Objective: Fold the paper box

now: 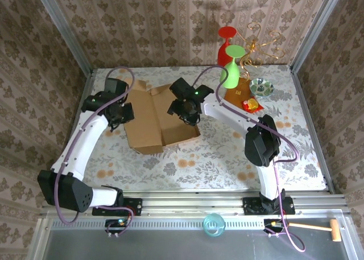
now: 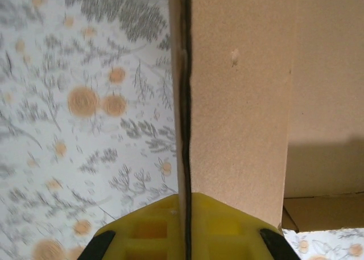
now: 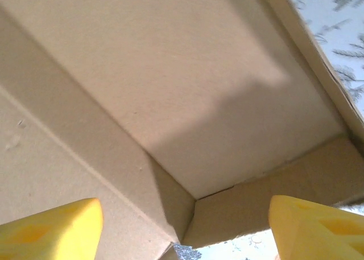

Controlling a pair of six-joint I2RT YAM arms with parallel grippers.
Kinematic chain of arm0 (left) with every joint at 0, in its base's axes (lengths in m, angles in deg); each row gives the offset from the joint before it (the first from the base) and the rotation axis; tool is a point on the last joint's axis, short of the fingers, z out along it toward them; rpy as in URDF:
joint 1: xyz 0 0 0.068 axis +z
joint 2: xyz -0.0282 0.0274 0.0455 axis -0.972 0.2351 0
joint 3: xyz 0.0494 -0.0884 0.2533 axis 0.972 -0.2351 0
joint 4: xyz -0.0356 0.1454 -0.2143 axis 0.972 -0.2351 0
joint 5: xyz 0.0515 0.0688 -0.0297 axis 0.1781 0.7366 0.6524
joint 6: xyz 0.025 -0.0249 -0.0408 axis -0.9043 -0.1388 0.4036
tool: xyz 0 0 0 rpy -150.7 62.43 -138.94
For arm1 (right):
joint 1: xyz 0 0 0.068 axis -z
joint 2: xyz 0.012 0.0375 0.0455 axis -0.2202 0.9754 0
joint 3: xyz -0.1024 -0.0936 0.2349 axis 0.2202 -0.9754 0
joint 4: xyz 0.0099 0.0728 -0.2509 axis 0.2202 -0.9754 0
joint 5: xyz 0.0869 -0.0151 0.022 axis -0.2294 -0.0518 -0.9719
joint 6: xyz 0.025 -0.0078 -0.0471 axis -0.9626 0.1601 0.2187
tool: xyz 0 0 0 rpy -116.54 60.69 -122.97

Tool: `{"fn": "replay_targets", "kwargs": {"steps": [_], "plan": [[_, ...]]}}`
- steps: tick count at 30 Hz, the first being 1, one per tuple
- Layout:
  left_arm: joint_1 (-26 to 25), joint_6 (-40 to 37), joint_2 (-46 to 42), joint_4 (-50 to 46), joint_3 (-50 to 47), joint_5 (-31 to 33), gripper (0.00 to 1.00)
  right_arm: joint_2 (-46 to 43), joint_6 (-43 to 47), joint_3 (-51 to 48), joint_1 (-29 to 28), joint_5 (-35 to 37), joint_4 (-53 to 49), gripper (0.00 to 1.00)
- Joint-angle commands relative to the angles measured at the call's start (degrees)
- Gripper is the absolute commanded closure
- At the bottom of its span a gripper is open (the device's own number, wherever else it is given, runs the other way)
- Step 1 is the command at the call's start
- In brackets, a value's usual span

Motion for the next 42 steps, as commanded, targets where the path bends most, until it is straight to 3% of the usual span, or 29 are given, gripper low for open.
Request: {"fn": "replay_targets", "kwargs": {"steps": [1,6,12,16,20,28,33,39,42], "plan": [[0.12,-16.13,1.8,-1.32,4.09,0.36,1.0,-3.59,12.48,-2.1,-0.16,2.38,6.95,0.25],[-0.74,-27.84,4.7,0.51,8.21,0.26,1.0,-9.85,33.29,-10.55,0.98,3.76,22.91,0.33],[-5.8,-44.49,9.09,1.61,12.34,4.85,1.0,-17.71,50.27,-27.45,7.43,-3.03,49.75,0.4],[-8.92,-52.32,10.66,4.41,12.73,6.75,1.0,-18.53,57.42,-33.95,13.42,-13.73,63.23,0.36],[-11.7,-57.8,10.98,7.81,12.87,5.94,1.0,-17.61,66.57,-33.7,16.18,-18.19,62.15,0.32],[-13.24,-66.25,14.73,9.04,16.31,5.49,1.0,-14.8,72.2,-26.43,18.28,-26.45,51.96,0.31],[-13.33,-68.85,16.35,8.84,18.8,4.11,1.0,-12.89,73.17,-24.85,18.19,-24.28,50.51,0.34],[-13.17,-71.07,15.94,10.92,17.32,2.84,1.0,-9.69,74.38,-21.27,18.12,-24.0,47.4,0.44],[-13.06,-71.71,15.83,11.81,16.57,2.16,1.0,-8.63,74.56,-20.64,17.95,-23.57,47.12,0.59]]}}
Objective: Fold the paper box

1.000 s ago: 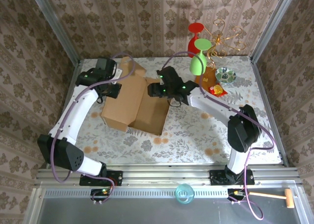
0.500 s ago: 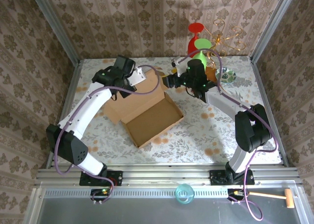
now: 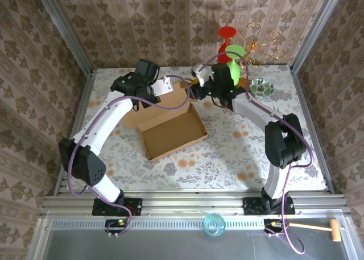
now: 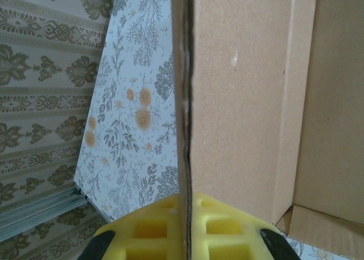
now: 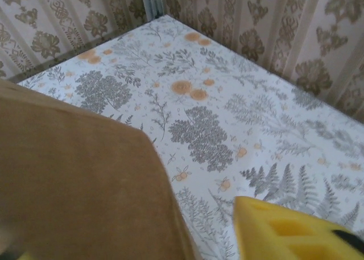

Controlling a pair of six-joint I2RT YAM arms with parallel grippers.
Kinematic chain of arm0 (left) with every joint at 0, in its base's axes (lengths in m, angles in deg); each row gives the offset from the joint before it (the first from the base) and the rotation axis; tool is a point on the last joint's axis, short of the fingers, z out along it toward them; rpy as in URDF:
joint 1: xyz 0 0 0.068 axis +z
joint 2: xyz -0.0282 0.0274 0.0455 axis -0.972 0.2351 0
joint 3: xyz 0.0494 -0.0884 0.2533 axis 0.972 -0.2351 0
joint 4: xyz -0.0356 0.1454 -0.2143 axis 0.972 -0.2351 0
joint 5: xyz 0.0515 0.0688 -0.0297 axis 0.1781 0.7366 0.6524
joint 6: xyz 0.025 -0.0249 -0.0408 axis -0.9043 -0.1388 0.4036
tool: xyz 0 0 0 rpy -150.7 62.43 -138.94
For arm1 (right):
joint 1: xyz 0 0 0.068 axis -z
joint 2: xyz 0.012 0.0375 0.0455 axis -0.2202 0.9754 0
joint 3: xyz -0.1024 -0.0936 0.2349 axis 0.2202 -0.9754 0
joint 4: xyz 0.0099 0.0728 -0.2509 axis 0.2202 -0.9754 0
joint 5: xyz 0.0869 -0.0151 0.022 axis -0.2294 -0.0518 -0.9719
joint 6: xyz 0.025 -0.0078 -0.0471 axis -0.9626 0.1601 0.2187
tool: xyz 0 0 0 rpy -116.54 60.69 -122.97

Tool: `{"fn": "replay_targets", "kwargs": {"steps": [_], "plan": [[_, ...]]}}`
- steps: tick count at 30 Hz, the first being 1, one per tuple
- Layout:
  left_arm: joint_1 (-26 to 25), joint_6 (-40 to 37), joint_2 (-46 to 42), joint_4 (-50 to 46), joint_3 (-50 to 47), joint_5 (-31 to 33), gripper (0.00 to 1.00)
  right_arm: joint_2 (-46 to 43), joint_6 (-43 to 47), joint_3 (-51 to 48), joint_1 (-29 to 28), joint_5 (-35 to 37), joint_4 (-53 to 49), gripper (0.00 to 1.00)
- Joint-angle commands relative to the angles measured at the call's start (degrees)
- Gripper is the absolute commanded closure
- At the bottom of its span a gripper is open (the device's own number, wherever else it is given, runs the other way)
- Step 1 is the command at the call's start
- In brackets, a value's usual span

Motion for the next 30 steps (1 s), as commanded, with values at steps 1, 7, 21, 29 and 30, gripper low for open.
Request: {"fn": "replay_targets", "kwargs": {"steps": [1,7,21,29,30], "plan": [[0.09,-2.14,-0.47,2.54,-0.14,-1.77,0.94,1.28,1.34,2.46,-0.37,0.01,-1.98,0.7],[5.1,19.48,-3.57,7.11,3.35,0.49,0.28,-1.08,2.63,-2.88,-0.93,4.68,4.25,1.0],[39.64,89.76,-17.59,5.77,-16.39,-31.57,0.43,-4.9,0.85,-12.47,-2.08,12.33,16.65,1.0],[40.6,100.29,-8.65,5.68,-17.33,-37.65,0.46,-4.83,0.39,-15.09,-3.86,14.33,20.6,1.0],[40.44,101.61,-8.21,7.36,-18.2,-38.21,0.46,-4.72,0.09,-15.41,-4.03,14.55,21.28,1.0]]}}
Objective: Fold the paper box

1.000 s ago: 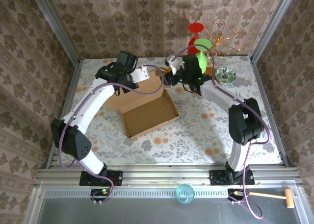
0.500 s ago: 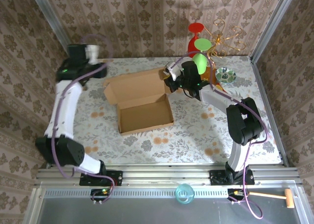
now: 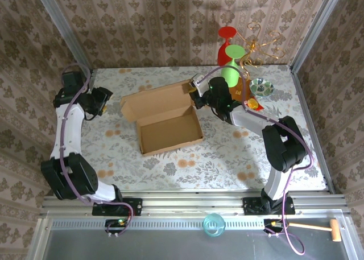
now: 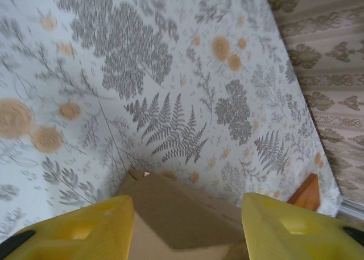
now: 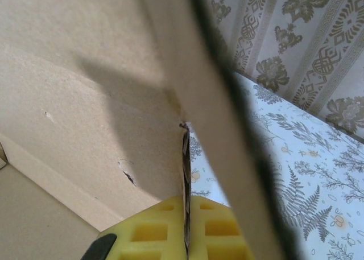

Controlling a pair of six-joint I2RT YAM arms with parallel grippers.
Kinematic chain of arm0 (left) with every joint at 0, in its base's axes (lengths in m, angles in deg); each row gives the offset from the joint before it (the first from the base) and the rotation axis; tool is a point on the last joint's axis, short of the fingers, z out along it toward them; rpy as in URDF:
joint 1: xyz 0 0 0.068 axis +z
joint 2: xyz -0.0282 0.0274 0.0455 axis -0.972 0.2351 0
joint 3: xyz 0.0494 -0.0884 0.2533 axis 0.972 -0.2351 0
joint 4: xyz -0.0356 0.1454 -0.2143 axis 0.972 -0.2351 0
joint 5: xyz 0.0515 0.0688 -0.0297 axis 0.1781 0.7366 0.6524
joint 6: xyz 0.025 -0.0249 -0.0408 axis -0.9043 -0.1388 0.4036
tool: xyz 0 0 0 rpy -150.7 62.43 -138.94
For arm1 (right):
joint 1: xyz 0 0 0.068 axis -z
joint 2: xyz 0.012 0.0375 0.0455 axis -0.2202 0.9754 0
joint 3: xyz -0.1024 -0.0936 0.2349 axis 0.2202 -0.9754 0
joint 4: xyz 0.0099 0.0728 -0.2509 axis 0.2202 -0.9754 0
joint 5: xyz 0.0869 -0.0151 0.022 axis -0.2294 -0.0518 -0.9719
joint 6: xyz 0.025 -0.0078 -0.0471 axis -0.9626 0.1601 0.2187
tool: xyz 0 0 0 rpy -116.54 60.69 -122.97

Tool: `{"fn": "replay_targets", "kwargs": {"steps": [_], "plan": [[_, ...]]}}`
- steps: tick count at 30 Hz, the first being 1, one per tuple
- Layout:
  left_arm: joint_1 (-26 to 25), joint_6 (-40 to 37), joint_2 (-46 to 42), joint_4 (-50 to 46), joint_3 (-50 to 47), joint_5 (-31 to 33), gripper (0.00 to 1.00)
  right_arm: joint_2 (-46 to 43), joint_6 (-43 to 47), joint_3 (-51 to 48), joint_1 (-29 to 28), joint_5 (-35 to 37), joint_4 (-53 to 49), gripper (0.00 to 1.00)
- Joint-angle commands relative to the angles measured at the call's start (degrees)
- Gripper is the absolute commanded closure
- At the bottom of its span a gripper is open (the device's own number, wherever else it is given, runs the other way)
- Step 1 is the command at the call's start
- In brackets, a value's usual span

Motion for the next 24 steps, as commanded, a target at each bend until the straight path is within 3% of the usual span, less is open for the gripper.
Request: {"fn": "replay_targets", "kwargs": {"steps": [1,13,24], "plan": [[0.11,9.06,1.19,3.24,-2.56,-5.42,0.46,-1.56,-1.12,-1.46,-0.68,2.28,4.77,1.0],[-5.42,22.02,1.39,15.98,-11.75,-10.5,0.44,-0.37,-3.45,-2.43,-2.66,3.75,7.73,1.0],[-7.15,29.66,-1.13,22.98,-18.14,-11.31,0.44,0.59,-5.5,-2.04,-4.61,4.62,8.02,1.0]]}}
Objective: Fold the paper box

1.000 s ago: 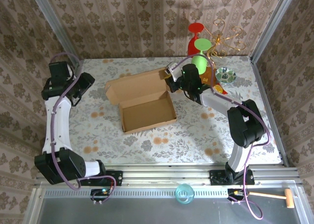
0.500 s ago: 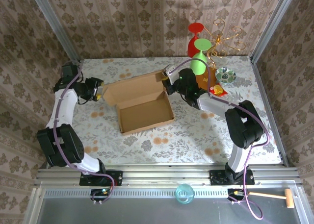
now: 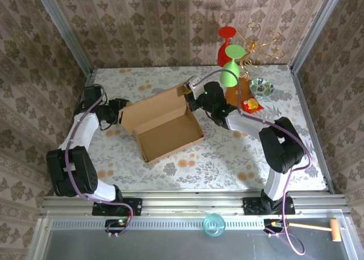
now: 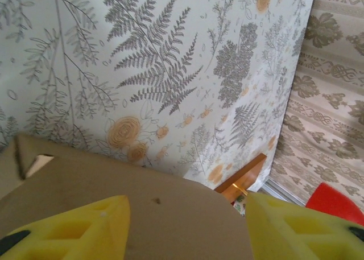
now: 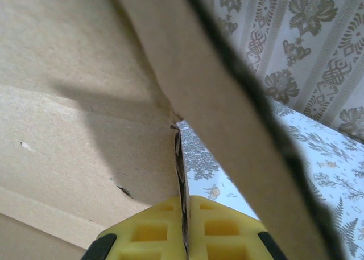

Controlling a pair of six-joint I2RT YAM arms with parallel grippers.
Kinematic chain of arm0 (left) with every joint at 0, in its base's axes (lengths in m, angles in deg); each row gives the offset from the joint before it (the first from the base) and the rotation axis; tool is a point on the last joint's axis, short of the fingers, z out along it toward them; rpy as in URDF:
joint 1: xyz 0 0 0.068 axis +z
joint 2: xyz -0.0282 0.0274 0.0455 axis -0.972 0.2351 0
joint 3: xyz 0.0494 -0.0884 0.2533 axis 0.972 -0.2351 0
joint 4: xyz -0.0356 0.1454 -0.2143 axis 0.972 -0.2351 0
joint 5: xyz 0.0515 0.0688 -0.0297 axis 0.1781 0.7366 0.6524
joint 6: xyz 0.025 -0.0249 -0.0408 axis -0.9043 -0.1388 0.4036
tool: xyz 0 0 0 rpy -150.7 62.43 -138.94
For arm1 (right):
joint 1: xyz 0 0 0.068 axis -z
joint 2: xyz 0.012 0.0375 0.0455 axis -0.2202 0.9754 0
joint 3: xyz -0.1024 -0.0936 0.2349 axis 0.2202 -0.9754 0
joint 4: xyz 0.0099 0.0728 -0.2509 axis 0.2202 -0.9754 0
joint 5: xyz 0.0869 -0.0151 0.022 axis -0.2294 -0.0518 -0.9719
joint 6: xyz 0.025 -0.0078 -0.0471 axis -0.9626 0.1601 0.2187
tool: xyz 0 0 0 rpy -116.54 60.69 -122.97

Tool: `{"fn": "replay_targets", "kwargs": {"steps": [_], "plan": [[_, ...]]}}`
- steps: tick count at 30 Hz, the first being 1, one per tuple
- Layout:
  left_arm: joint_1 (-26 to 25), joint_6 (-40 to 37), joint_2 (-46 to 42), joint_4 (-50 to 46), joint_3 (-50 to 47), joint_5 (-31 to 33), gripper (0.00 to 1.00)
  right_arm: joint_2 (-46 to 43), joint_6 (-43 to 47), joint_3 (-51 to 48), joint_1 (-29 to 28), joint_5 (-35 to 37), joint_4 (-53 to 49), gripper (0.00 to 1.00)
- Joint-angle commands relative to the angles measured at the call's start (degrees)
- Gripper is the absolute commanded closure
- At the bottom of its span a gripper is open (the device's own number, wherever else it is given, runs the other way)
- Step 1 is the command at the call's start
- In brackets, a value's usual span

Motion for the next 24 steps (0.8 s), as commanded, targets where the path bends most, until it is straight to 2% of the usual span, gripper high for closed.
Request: {"fn": "replay_targets", "kwargs": {"steps": [1,4,7,10,15,19,24], "plan": [[-1.46,4.76,-1.39,4.56,-0.64,-1.45,0.44,0.71,-1.52,0.13,-0.83,1.08,2.11,1.0],[-1.88,5.02,-1.67,4.07,0.16,-1.2,0.44,1.02,-2.81,1.94,-1.18,4.38,-0.76,1.0],[-0.87,-0.8,-2.27,-4.01,3.52,1.28,0.43,0.85,-3.46,2.17,-1.01,7.59,-0.07,1.0],[2.29,-5.85,-3.7,-9.96,4.57,3.12,0.42,0.39,-3.06,2.32,-0.03,8.15,-0.28,1.0],[7.62,-10.34,-4.38,-13.19,4.76,0.89,0.41,-0.4,-2.03,1.17,1.18,6.46,0.37,1.0],[7.17,-8.8,-2.71,-10.58,4.33,-2.58,0.4,0.02,-1.95,1.24,1.28,6.57,0.38,1.0],[5.2,-4.07,-2.3,-6.09,2.33,-3.81,0.39,0.8,-2.54,2.29,1.23,6.58,0.03,1.0]]}}
